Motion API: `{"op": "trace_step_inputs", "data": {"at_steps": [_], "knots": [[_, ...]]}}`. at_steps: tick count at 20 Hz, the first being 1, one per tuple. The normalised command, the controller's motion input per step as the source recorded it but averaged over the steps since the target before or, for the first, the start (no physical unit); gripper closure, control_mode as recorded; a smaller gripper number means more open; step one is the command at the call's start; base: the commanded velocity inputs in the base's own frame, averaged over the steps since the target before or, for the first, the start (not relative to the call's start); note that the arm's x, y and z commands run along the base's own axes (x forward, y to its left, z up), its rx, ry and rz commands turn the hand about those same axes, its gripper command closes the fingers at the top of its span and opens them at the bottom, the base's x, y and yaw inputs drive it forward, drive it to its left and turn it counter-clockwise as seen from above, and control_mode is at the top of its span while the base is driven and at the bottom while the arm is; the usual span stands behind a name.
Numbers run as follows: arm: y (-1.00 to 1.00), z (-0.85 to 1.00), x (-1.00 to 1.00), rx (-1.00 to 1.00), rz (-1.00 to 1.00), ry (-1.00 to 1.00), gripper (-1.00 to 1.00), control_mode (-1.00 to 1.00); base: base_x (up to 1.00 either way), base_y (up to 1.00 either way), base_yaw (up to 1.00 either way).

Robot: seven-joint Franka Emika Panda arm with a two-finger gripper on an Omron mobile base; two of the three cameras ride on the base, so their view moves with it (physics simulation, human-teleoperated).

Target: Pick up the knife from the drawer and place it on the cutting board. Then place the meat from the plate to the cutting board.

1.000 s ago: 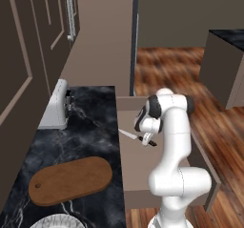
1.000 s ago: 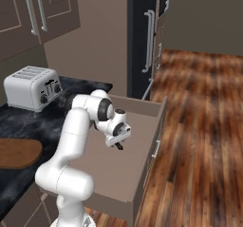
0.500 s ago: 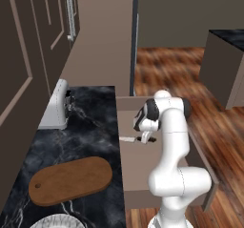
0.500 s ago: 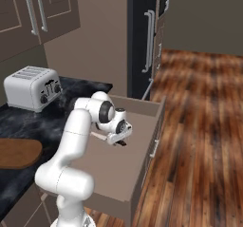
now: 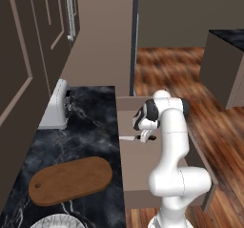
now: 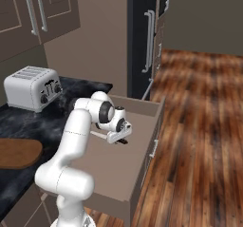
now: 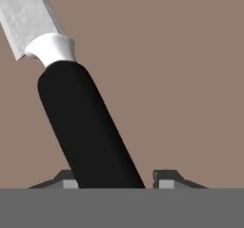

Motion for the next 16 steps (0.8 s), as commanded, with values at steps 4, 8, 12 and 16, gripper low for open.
{"op": "trace_step_inputs", "data": {"at_steps": [4,8,12,16], "knots": [[0.0,0.16,0.0,0.01,0.0,0.0,1.0,-1.0,0.0,0.0,0.0],[0.0,0.71,-0.02,0.01,-0.03,0.0,1.0,-1.0,0.0,0.0,0.0],[-0.04,0.61,-0.28,-0.02,0.0,0.0,1.0,-1.0,0.0,0.0,0.0],[-0.41,0.02,-0.64,-0.15,0.0,0.0,1.0,-1.0,0.0,0.0,0.0]]}}
